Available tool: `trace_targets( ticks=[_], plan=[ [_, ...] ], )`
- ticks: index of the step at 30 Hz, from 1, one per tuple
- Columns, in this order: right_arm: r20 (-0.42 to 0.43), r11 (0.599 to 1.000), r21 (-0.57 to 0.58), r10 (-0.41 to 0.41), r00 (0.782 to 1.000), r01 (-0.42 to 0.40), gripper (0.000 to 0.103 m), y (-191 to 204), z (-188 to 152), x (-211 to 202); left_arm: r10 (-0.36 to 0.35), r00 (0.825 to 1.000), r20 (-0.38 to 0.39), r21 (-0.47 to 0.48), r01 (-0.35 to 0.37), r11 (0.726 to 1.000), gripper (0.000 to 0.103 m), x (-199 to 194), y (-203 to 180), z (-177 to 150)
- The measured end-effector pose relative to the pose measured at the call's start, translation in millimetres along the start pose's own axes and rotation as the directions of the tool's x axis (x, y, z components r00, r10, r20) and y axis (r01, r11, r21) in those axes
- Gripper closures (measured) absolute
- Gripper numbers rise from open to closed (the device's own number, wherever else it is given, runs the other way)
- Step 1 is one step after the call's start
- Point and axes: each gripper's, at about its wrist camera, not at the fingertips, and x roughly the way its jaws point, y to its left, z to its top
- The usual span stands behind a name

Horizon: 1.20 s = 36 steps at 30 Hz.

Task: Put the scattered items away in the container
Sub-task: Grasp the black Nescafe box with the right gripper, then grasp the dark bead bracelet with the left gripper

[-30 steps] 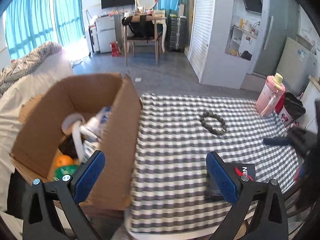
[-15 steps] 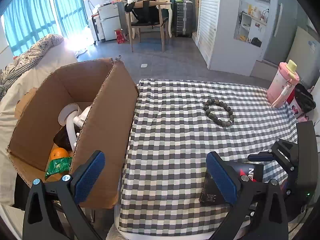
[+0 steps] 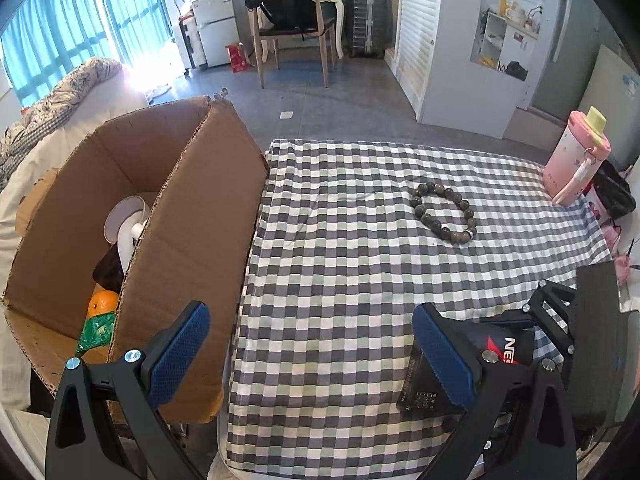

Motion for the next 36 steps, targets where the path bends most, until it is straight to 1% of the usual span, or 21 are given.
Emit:
trace_targets(
  ticks=[1,3,6,9,11,12,14,18,20,21,23,25,27,28,30,32,34,35,36],
  plan=[
    [0.007,1.0,0.015,-0.008,1.0,0.008,0.017,0,-1,-2,0.0,1.0,-0.001,0.002,0.0,1.0,0.0,1,-1,0],
    [0.013,0.999,0.05,-0.007,1.0,0.007,0.019,-3,-2,-5,0.0,1.0,-0.001,0.009,0.0,1.0,0.0,2,-3,1],
    [0.016,0.989,0.144,-0.035,0.999,0.033,0.022,-7,-2,-13,-0.005,1.0,0.011,0.025,0.005,1.0,0.0,2,-6,3],
    [0.02,0.973,0.194,-0.13,0.991,0.124,0.023,-7,-5,-28,-0.013,0.999,0.037,0.045,0.012,0.999,0.0,0,-11,6],
    [0.033,0.951,0.242,-0.208,0.978,0.194,0.023,-12,-9,-43,-0.019,0.997,0.073,0.072,0.013,0.997,0.0,-3,-18,10],
    [0.031,0.939,0.268,-0.231,0.972,0.215,0.023,-17,-12,-50,-0.023,0.995,0.098,0.087,0.014,0.996,0.0,-5,-22,12],
    [0.026,0.894,0.367,-0.285,0.958,0.256,0.023,-34,-26,-66,-0.037,0.987,0.157,0.143,0.015,0.99,0.0,-9,-35,16],
    [0.011,0.799,0.535,-0.333,0.943,0.276,0.023,-65,-59,-88,-0.105,0.971,0.217,0.259,0.046,0.965,0.0,-3,-72,27],
    [0.006,0.74,0.613,-0.353,0.935,0.276,0.023,-77,-76,-101,-0.147,0.967,0.207,0.299,0.081,0.951,0.0,8,-90,33],
    [0.01,0.725,0.634,-0.356,0.934,0.27,0.023,-81,-83,-105,-0.17,0.967,0.189,0.317,0.103,0.943,0.0,18,-100,36],
    [0.03,0.688,0.684,-0.357,0.934,0.241,0.023,-86,-98,-115,-0.188,0.969,0.158,0.334,0.127,0.934,0.0,36,-117,40],
    [0.045,0.668,0.711,-0.355,0.934,0.22,0.023,-88,-104,-122,-0.203,0.969,0.139,0.357,0.142,0.923,0.0,54,-133,42],
    [0.047,0.65,0.729,-0.359,0.932,0.214,0.023,-86,-107,-127,-0.22,0.964,0.148,0.374,0.152,0.915,0.0,68,-141,43],
    [0.046,0.643,0.736,-0.361,0.932,0.212,0.023,-83,-107,-128,-0.221,0.962,0.158,0.374,0.149,0.915,0.0,72,-143,43],
    [0.049,0.629,0.751,-0.355,0.934,0.2,0.022,-84,-114,-132,-0.244,0.958,0.153,0.375,0.173,0.911,0.0,80,-146,45],
    [0.052,0.619,0.763,-0.349,0.936,0.188,0.022,-89,-118,-133,-0.261,0.957,0.129,0.375,0.196,0.906,0.013,88,-149,46],
    [0.08,0.618,0.772,-0.325,0.942,0.148,0.023,-95,-126,-135,-0.257,0.963,0.084,0.382,0.207,0.901,0.053,97,-152,46],
    [0.096,0.619,0.776,-0.309,0.946,0.123,0.024,-98,-128,-135,-0.251,0.967,0.045,0.387,0.215,0.897,0.062,104,-153,46],
    [0.109,0.618,0.78,-0.292,0.95,0.101,0.024,-99,-128,-134,-0.246,0.969,0.014,0.388,0.221,0.895,0.069,110,-154,44]
  ],
)
